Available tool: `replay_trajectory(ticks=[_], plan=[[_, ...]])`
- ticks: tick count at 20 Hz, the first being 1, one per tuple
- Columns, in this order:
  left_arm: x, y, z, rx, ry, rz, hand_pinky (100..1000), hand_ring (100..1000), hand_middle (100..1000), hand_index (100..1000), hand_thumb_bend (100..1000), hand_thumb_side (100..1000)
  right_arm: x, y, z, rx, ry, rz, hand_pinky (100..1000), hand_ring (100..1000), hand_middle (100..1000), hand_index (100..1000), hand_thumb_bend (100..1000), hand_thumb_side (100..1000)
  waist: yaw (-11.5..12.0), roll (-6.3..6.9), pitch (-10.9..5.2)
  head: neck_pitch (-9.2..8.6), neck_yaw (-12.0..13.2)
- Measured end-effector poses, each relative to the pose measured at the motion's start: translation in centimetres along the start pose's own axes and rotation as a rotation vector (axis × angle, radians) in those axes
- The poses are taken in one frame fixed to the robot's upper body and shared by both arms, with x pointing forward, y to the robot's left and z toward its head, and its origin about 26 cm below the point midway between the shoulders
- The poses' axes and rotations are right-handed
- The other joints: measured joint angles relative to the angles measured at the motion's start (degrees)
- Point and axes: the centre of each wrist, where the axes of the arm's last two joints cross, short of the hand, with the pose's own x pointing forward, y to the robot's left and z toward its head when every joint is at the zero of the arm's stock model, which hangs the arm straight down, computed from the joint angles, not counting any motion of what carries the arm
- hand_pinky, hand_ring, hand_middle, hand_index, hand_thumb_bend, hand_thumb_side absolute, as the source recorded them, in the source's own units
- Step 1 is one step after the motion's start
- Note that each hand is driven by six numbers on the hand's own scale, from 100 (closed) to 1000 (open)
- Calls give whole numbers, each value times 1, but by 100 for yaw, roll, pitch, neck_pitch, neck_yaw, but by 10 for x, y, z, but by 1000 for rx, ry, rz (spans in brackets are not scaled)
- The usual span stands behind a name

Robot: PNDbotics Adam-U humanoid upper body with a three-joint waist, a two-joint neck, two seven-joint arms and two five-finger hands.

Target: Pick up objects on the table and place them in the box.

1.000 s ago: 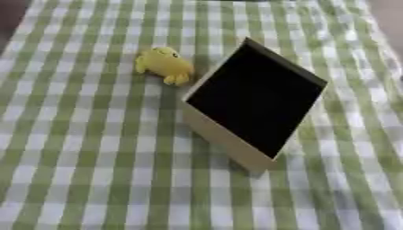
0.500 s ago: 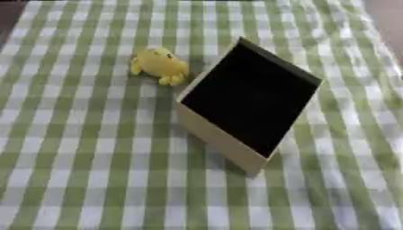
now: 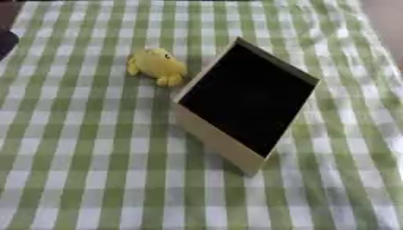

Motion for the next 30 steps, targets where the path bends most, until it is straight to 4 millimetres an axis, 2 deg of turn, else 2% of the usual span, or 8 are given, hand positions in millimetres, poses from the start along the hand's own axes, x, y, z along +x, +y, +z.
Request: replay_trajectory(ticks=[10,14,17,23,27,30], plan=[[17,2,-23,-261,-53,-70,690,781,781,884,612,640,0,1,0,11,9,-9,795,770,755,884,100,908,-17,19,-29,-7,29],[24,1,-32,-343,-67,-77,706,793,789,894,722,552,0,2,0,16,9,-11,794,770,755,884,100,909,-17,19,-31,-28,31],[28,1,-37,-396,-59,-88,714,803,792,897,788,441,0,2,0,17,10,-14,794,769,754,884,100,911,-17,19,-32,-30,31],[35,1,-45,-449,-49,-123,715,817,788,891,707,318,0,2,1,16,14,-21,794,769,753,884,100,914,-34,21,-32,-34,22],[38,1,-49,-463,-44,-154,739,836,800,904,772,333,0,3,1,16,16,-24,794,768,752,884,100,916,-37,23,-35,-34,-7],[41,1,-52,-499,-58,-207,752,843,807,912,787,326,0,3,1,17,16,-25,794,768,752,883,100,918,-38,23,-47,-35,-21]])
